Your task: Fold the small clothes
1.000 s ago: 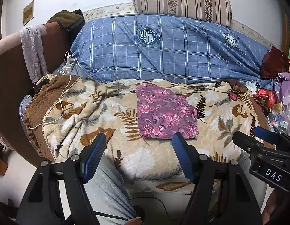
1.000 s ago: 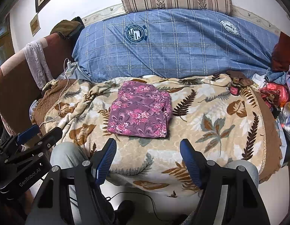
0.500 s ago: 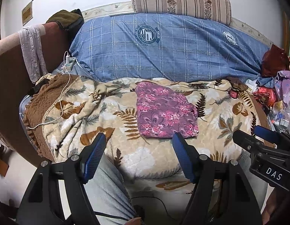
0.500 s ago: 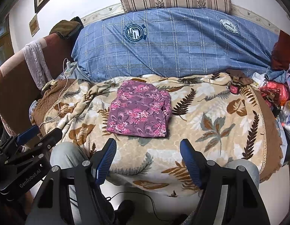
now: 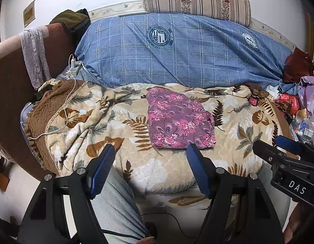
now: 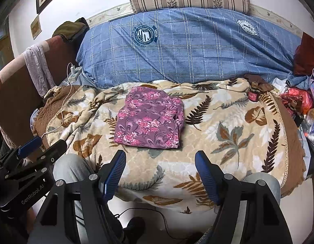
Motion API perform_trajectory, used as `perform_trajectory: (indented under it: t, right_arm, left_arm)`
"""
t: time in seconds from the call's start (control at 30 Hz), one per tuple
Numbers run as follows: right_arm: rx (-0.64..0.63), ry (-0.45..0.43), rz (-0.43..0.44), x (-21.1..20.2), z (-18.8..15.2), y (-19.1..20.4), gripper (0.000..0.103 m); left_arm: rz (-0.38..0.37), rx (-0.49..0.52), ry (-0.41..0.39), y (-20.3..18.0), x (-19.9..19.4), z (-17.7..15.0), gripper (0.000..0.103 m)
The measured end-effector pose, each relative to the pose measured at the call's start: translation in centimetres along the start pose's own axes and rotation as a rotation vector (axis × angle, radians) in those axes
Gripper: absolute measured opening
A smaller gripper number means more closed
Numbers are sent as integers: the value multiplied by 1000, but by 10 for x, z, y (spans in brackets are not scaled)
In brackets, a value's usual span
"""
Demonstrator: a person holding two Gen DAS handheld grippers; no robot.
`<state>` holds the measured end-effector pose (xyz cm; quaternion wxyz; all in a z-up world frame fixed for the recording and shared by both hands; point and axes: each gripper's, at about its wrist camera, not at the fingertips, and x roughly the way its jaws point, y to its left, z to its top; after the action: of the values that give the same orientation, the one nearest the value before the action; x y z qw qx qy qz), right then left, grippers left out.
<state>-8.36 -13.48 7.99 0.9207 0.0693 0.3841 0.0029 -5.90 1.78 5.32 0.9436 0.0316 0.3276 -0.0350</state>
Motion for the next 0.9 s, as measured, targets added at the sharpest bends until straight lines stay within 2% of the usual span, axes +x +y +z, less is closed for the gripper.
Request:
perform_trajectory:
  t: [0.9]
  right_arm:
    - [-12,-15,0,-4,0,1,72]
  left_arm:
    - [-6,8,-12,1,-2,-3,73]
